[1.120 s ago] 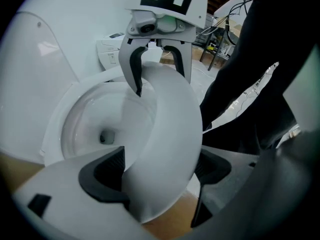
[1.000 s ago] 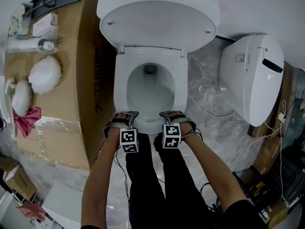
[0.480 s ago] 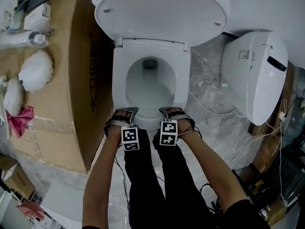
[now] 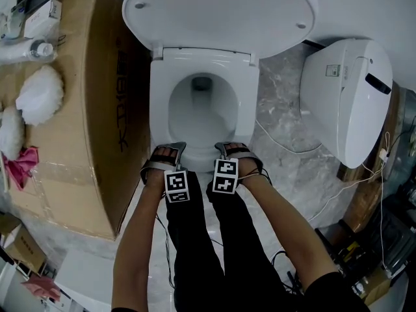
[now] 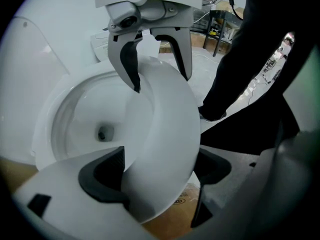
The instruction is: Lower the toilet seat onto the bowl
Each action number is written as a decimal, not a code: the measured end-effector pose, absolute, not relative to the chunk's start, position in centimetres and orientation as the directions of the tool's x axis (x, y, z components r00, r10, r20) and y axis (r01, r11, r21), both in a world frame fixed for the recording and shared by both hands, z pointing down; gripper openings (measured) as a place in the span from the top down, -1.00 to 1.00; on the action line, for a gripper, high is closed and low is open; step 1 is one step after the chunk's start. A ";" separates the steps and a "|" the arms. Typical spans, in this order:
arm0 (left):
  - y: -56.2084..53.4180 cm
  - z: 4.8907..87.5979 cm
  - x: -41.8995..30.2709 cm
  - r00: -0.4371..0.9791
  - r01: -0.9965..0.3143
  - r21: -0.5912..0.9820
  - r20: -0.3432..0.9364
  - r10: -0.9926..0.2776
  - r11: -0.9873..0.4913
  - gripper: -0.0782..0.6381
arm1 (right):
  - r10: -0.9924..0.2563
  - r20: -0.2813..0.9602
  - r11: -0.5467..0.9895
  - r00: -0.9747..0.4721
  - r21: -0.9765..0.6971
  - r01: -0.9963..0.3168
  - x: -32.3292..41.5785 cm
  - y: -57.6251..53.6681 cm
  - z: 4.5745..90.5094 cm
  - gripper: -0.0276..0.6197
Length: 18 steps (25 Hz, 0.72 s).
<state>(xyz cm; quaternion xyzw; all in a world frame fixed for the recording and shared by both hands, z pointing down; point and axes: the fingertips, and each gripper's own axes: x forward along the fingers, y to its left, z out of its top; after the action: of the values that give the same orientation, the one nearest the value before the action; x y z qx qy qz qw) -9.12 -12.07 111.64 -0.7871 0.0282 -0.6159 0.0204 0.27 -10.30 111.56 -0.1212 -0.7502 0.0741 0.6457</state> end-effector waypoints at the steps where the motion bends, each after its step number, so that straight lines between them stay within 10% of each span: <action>1: -12.1 111.9 -9.1 0.239 -0.020 -0.068 0.968 -0.071 -0.997 -0.33 | 0.276 0.951 0.960 -0.140 -0.267 0.080 0.2 -10.3 111.7 -0.28; 18: -12.1 112.4 -8.8 0.176 -0.101 -0.100 0.978 -0.116 -0.990 -0.36 | 0.233 0.952 0.972 -0.200 -0.226 0.056 -0.2 -10.1 110.3 -0.27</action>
<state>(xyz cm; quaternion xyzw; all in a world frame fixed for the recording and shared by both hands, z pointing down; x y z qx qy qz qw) -8.84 -12.15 112.39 -0.7667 0.0708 -0.6381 0.0061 -0.23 -10.12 110.33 -0.0937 -0.7715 0.0705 0.6253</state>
